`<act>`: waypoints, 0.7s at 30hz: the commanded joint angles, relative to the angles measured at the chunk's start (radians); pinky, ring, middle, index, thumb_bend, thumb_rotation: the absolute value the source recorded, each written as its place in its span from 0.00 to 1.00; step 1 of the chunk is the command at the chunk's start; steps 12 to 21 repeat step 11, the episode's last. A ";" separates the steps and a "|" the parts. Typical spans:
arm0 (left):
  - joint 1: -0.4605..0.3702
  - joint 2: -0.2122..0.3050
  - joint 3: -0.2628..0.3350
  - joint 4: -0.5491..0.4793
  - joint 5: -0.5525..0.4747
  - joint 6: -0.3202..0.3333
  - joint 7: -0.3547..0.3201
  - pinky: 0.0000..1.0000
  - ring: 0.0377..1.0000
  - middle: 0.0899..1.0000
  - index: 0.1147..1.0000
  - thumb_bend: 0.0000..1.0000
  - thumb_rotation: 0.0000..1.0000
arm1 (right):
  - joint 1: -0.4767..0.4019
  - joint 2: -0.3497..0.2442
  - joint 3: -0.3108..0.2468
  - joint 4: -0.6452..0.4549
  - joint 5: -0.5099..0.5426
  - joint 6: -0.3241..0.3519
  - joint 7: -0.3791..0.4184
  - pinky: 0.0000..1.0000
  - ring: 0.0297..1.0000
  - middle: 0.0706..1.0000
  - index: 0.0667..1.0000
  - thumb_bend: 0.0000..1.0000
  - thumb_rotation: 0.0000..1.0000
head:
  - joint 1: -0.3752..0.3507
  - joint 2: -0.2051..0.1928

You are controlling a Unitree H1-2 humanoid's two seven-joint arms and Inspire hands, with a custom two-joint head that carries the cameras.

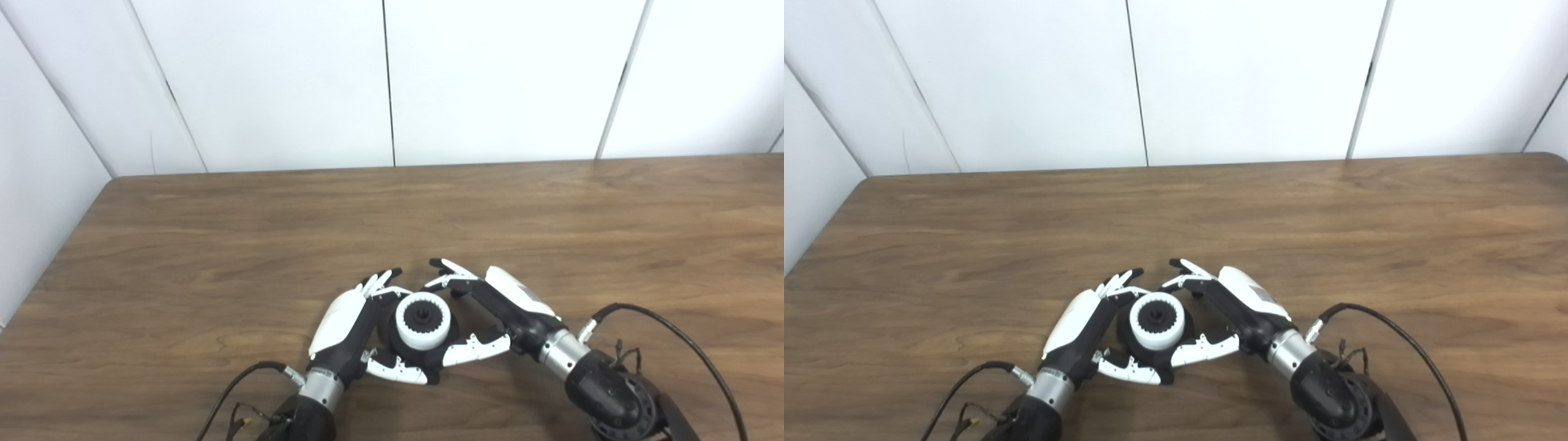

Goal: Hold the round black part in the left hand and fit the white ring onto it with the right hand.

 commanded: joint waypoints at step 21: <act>-0.004 0.008 0.007 -0.012 -0.014 0.004 -0.022 1.00 1.00 0.98 0.55 0.91 0.23 | 0.032 0.017 -0.040 -0.011 0.037 -0.018 -0.051 0.77 0.91 0.95 0.95 1.00 0.54 | -0.013 0.008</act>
